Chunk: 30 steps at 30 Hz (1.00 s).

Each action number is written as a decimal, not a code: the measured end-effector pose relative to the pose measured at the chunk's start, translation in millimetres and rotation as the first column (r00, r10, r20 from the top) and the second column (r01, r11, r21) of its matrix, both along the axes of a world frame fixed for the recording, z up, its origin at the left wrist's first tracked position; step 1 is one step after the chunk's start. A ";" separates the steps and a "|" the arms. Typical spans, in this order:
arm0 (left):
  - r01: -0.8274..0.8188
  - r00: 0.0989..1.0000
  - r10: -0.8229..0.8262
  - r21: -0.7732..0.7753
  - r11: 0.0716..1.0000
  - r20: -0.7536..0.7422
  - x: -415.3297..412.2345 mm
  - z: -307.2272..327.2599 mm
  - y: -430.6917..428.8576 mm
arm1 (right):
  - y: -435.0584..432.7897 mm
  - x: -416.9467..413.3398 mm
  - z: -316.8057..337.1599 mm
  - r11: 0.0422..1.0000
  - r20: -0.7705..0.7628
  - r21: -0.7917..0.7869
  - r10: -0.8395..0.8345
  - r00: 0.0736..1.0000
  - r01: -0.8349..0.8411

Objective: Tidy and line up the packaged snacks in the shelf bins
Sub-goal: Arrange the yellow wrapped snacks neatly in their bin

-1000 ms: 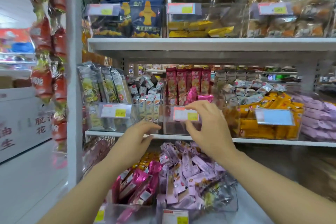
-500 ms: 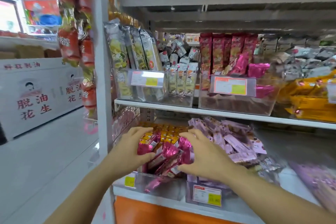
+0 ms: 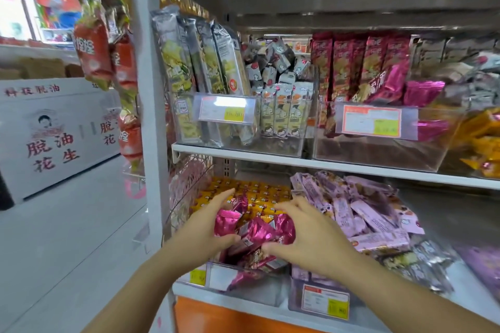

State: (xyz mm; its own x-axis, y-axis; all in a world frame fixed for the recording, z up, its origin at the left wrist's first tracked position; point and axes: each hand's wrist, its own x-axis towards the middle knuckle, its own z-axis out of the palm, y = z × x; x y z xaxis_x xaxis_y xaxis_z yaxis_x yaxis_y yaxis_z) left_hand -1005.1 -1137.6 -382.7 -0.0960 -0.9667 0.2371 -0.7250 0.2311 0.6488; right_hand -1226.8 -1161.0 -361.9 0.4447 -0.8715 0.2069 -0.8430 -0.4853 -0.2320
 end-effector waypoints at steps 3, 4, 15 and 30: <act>-0.010 1.000 0.010 -0.001 1.000 -0.001 -3.1 -0.8 -0.7 | -11.6 -6.9 7.2 0.998 -0.062 -0.056 -0.024 0.998 0.021; -0.005 1.000 0.005 0.002 1.000 -0.004 -4.1 -0.3 -0.9 | -14.9 -9.2 7.7 0.999 -0.116 -0.028 -0.023 0.993 0.019; 0.046 0.998 -0.045 0.051 0.998 -0.036 -6.3 4.2 -1.1 | -6.2 -19.2 17.1 0.992 -0.280 0.103 0.105 0.954 -0.079; 0.158 0.915 -0.254 0.302 0.940 0.314 -1.3 35.1 -25.0 | -18.4 14.0 1.0 0.952 0.030 0.108 0.284 0.958 -0.285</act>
